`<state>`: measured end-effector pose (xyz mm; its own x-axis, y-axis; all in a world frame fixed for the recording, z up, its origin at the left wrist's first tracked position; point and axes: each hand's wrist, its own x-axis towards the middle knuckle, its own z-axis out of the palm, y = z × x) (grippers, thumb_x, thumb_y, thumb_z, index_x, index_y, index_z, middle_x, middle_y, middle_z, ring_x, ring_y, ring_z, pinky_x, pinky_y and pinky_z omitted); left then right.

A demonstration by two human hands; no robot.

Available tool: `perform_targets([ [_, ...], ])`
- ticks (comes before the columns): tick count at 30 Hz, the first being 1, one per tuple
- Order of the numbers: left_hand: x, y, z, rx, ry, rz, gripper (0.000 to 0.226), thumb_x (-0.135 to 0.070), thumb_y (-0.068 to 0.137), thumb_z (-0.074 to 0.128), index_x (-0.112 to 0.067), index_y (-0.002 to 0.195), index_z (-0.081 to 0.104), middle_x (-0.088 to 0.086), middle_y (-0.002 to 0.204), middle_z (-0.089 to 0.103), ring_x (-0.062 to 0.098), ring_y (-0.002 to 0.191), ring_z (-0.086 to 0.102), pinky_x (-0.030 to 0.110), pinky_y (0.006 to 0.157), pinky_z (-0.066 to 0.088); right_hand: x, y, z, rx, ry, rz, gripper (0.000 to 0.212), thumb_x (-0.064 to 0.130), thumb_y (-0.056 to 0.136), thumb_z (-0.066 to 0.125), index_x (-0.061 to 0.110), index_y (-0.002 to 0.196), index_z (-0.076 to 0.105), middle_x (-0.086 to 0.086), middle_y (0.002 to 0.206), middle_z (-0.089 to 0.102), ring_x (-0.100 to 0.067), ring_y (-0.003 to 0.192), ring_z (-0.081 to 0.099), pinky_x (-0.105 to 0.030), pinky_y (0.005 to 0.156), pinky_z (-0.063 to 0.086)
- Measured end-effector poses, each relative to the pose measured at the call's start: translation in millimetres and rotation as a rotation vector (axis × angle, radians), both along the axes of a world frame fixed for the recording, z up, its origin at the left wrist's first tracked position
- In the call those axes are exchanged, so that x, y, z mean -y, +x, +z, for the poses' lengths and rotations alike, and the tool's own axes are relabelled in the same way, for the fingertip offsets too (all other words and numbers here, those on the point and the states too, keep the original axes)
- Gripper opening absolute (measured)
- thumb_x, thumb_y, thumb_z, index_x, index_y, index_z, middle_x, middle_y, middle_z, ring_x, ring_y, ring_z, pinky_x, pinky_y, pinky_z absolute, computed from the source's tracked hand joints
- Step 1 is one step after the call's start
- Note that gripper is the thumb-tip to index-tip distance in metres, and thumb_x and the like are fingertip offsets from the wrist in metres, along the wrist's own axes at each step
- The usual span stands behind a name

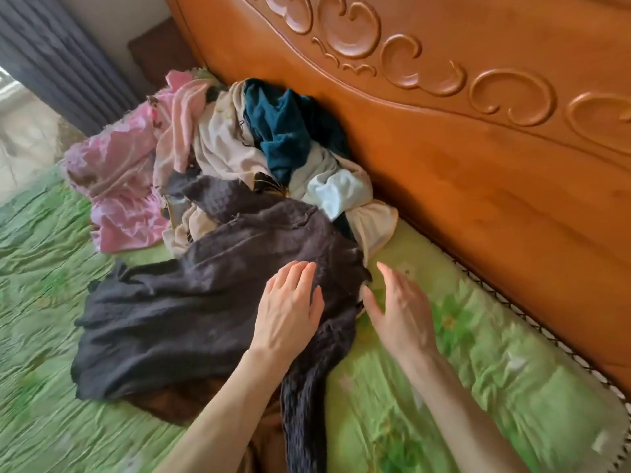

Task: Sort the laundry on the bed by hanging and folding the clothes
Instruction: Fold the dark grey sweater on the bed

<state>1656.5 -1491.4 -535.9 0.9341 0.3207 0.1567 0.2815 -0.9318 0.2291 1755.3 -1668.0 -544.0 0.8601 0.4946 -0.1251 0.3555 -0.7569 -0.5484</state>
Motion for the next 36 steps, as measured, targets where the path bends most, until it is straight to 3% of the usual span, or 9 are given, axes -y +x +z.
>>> perform_targets([
  [6,-27,70,-62,-0.138,0.049,-0.178,0.051,-0.011,0.094,0.066,-0.006,0.144,0.057,0.011,0.142,0.062,0.032,0.135,0.056,0.045,0.107,0.048,-31,27,-95,-0.302,-0.034,-0.186,0.061,0.040,0.102,0.057,0.010,0.154,0.044,-0.010,0.150,0.056,-0.027,0.137,0.052,-0.039,0.112,0.042],
  [10,-25,114,-96,-0.429,0.106,-0.340,0.074,-0.013,0.099,0.055,-0.018,0.165,0.023,0.002,0.174,0.018,0.023,0.162,0.010,0.045,0.129,0.015,-58,23,-138,-0.624,0.080,-0.395,0.070,0.038,0.095,0.066,0.011,0.155,0.041,-0.008,0.152,0.055,-0.026,0.136,0.055,-0.039,0.111,0.045],
  [12,-29,125,-105,-0.547,0.153,-0.322,0.076,-0.016,0.100,0.053,-0.019,0.167,0.015,0.001,0.176,0.009,0.022,0.162,0.003,0.045,0.130,0.012,-67,23,-151,-0.656,0.163,-0.474,0.078,0.032,0.092,0.071,0.010,0.158,0.035,-0.008,0.154,0.052,-0.025,0.139,0.054,-0.036,0.112,0.045],
  [15,-37,129,-108,-0.595,0.253,-0.315,0.075,-0.022,0.101,0.053,-0.014,0.165,0.015,0.005,0.168,0.029,0.025,0.154,0.027,0.040,0.118,0.029,-73,28,-163,-0.641,0.246,-0.568,0.068,0.027,0.087,0.076,0.010,0.146,0.047,-0.009,0.141,0.062,-0.029,0.131,0.059,-0.044,0.107,0.050],
  [19,-46,126,-99,-0.625,0.390,-0.285,0.082,-0.022,0.095,0.065,-0.010,0.163,0.020,0.008,0.145,0.049,0.030,0.127,0.050,0.040,0.101,0.038,-75,24,-165,-0.384,0.031,-0.465,0.048,0.042,0.086,0.077,0.021,0.126,0.061,-0.003,0.130,0.060,-0.028,0.124,0.051,-0.040,0.103,0.045],
  [23,-50,111,-85,-0.732,0.372,-0.277,0.036,-0.020,0.097,0.062,-0.019,0.131,0.053,0.001,0.119,0.064,0.026,0.113,0.062,0.036,0.093,0.035,-81,13,-159,-0.436,0.214,-0.432,0.045,0.033,0.082,0.082,0.021,0.119,0.059,0.000,0.124,0.062,-0.027,0.124,0.051,-0.041,0.103,0.045],
  [27,-43,83,-57,-0.649,0.306,-0.301,0.024,-0.029,0.098,0.063,-0.020,0.119,0.054,-0.002,0.107,0.066,0.025,0.101,0.067,0.035,0.087,0.035,-77,5,-141,-0.560,0.389,-0.391,0.077,0.020,0.074,0.086,0.028,0.141,0.048,0.008,0.122,0.066,-0.013,0.114,0.060,-0.033,0.098,0.052],
  [31,-33,52,-6,-0.471,0.200,-0.302,0.028,-0.024,0.083,0.078,-0.016,0.104,0.062,0.002,0.096,0.063,0.029,0.089,0.065,0.038,0.083,0.043,-68,-6,-109,-0.694,0.467,-0.214,0.028,0.017,0.077,0.089,0.039,0.080,0.071,0.017,0.077,0.074,0.005,0.074,0.065,-0.016,0.071,0.048],
  [36,-44,12,69,-0.254,0.142,-0.346,0.017,-0.015,0.073,0.081,-0.014,0.085,0.070,0.005,0.103,0.064,0.030,0.098,0.061,0.043,0.080,0.054,-37,-15,-41,-0.653,0.524,-0.123,0.021,0.024,0.081,0.088,0.039,0.088,0.074,0.023,0.088,0.076,0.007,0.087,0.068,-0.011,0.075,0.047],
])
